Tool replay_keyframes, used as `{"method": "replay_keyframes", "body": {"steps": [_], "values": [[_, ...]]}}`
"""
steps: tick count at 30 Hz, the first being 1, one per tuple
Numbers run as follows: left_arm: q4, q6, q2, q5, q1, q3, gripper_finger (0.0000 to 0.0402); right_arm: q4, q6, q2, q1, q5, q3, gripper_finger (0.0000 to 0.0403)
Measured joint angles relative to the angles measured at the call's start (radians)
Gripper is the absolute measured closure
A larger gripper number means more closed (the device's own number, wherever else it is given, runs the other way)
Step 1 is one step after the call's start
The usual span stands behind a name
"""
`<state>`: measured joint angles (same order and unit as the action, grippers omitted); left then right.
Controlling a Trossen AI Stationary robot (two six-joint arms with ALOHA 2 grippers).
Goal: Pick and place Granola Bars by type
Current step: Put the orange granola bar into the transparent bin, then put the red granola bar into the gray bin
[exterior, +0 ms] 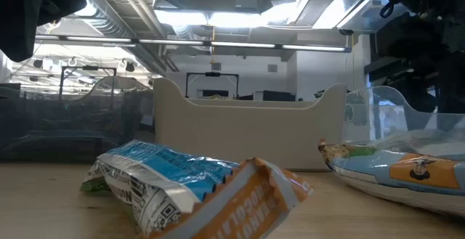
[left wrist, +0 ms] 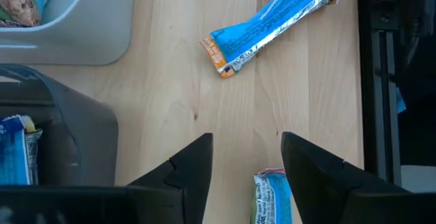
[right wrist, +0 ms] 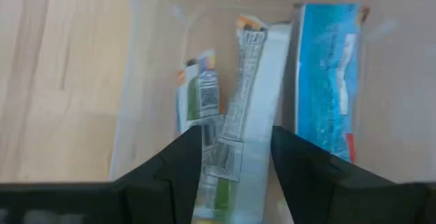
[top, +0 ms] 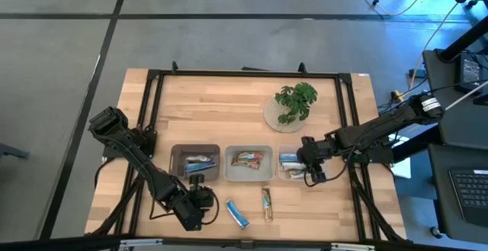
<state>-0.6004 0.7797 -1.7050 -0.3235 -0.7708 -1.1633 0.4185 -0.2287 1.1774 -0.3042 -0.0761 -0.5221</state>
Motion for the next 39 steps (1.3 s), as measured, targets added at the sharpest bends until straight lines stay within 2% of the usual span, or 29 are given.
{"method": "replay_keyframes", "body": {"steps": [6,11,16,33,39], "values": [[-0.001,0.000,0.000,0.000,0.000,0.000,0.0231,0.010,0.034,0.000,0.000,0.020,-0.002,0.0225],[-0.001,-0.003,0.000,0.001,0.000,0.000,0.0233,0.115,0.002,-0.001,0.000,0.213,-0.052,0.0225],[-0.001,-0.019,0.000,-0.005,0.000,0.000,0.0227,0.158,0.023,-0.001,0.000,0.297,-0.058,0.0225],[0.023,-0.016,0.000,-0.018,0.000,0.000,0.0229,0.152,0.027,-0.001,0.000,0.287,-0.059,0.0225],[0.032,-0.016,0.000,-0.014,0.000,0.000,0.0233,0.116,-0.050,-0.001,0.000,0.309,-0.061,0.0225]]}}
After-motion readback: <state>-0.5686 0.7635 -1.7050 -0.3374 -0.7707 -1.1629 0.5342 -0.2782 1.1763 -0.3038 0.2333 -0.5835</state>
